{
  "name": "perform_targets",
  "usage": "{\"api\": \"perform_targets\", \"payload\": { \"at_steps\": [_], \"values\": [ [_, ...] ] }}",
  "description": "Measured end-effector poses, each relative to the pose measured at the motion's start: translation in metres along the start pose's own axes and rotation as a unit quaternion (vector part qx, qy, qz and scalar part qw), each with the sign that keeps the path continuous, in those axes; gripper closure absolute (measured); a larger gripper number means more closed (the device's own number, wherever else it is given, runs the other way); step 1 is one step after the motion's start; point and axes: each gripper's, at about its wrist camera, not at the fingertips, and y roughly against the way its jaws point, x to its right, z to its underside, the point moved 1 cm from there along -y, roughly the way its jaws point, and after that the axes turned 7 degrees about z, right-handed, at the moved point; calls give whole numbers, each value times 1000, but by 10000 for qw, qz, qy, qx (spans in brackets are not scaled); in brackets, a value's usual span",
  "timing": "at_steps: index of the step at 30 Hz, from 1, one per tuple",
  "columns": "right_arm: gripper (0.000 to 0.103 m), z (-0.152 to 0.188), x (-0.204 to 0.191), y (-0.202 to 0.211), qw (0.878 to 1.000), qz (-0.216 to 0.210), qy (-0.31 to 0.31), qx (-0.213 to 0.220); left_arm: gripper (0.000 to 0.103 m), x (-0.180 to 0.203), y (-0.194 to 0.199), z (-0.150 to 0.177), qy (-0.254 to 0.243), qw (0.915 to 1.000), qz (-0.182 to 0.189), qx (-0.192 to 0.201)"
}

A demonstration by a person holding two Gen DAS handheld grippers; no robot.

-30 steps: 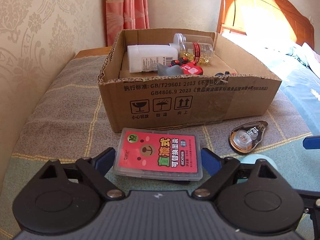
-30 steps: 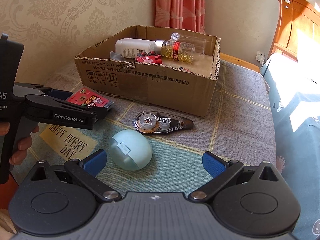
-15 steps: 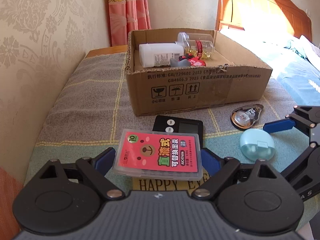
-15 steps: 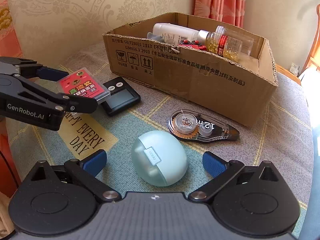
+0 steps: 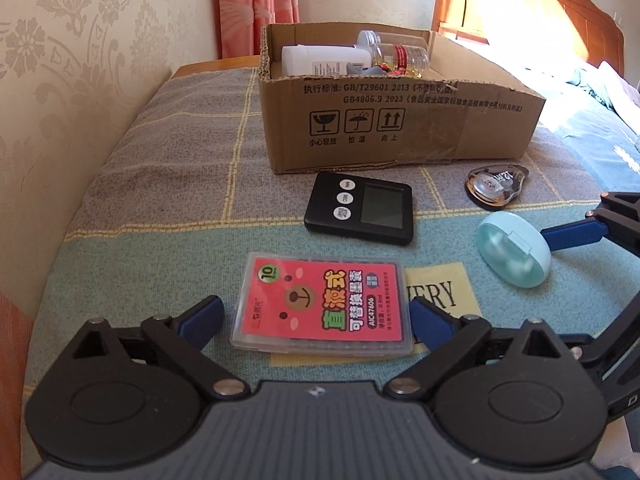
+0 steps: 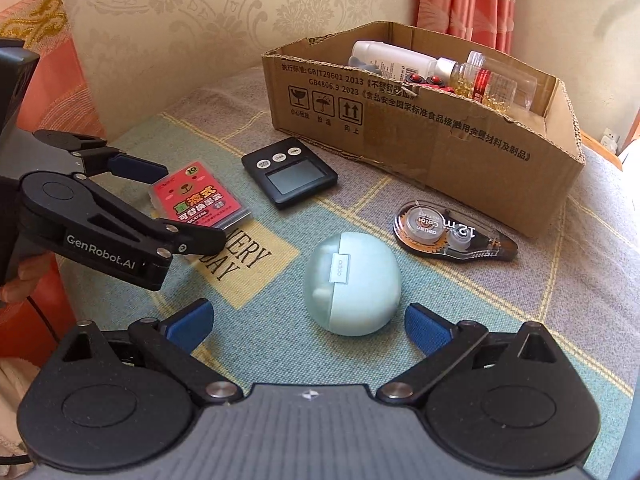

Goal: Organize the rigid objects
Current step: 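Close the left gripper on the pink card pack while the right gripper closes on the blue case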

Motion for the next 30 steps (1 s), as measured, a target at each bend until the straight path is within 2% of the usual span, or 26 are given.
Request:
{"api": "perform_targets", "payload": {
  "at_steps": [3,5,13,25,30],
  "values": [
    [8,-2,2,-2,9997,230,-26,97,1,-1,0,1,25,10000,-24,26],
    [18,-3,1,-3,9992,365,31,167,1,-1,0,1,34,10000,-34,42],
    [45,-9,4,-5,9981,513,-26,341,0,0,-1,1,45,9999,-63,107],
    [45,-8,8,-3,9978,574,-131,308,3,1,-5,-4,-145,9998,101,93],
    [45,-8,9,-3,9980,558,-126,284,12,5,-3,-6,-273,9994,190,90]
  ]
}}
